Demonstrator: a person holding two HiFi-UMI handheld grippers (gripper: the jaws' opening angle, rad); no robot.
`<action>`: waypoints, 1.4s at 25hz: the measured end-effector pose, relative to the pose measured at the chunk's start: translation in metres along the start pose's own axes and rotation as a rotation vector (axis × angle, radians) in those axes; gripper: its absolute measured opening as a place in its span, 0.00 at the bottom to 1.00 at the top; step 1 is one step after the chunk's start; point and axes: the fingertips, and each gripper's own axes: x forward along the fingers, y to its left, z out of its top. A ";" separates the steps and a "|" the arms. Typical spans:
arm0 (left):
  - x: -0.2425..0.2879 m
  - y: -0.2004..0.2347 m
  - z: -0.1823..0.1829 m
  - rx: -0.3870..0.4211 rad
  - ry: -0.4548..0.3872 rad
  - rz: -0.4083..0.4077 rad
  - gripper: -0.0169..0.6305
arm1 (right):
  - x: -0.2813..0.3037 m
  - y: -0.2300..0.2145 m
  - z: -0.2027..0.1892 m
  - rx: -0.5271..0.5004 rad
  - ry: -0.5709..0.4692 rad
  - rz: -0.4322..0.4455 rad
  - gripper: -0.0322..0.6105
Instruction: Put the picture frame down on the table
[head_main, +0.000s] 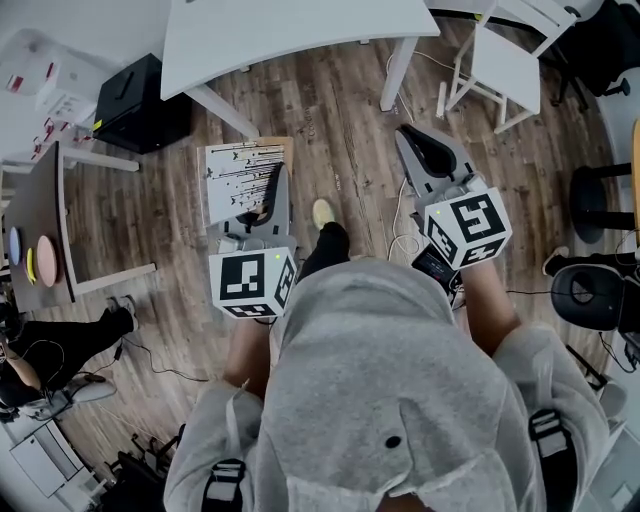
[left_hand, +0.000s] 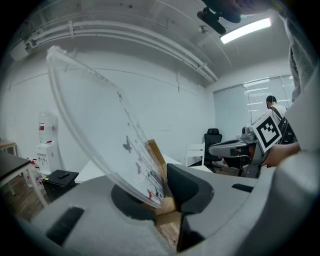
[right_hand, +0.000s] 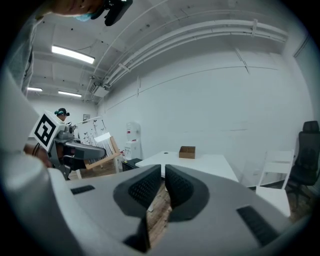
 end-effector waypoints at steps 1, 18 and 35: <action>0.004 0.003 0.001 -0.002 0.000 -0.002 0.16 | 0.005 -0.001 0.001 0.000 0.003 0.000 0.12; 0.052 0.074 0.013 -0.044 -0.008 -0.042 0.16 | 0.088 0.003 0.026 -0.062 0.047 -0.019 0.12; 0.092 0.156 0.014 -0.056 0.000 -0.017 0.16 | 0.180 0.012 0.039 -0.111 0.063 0.005 0.12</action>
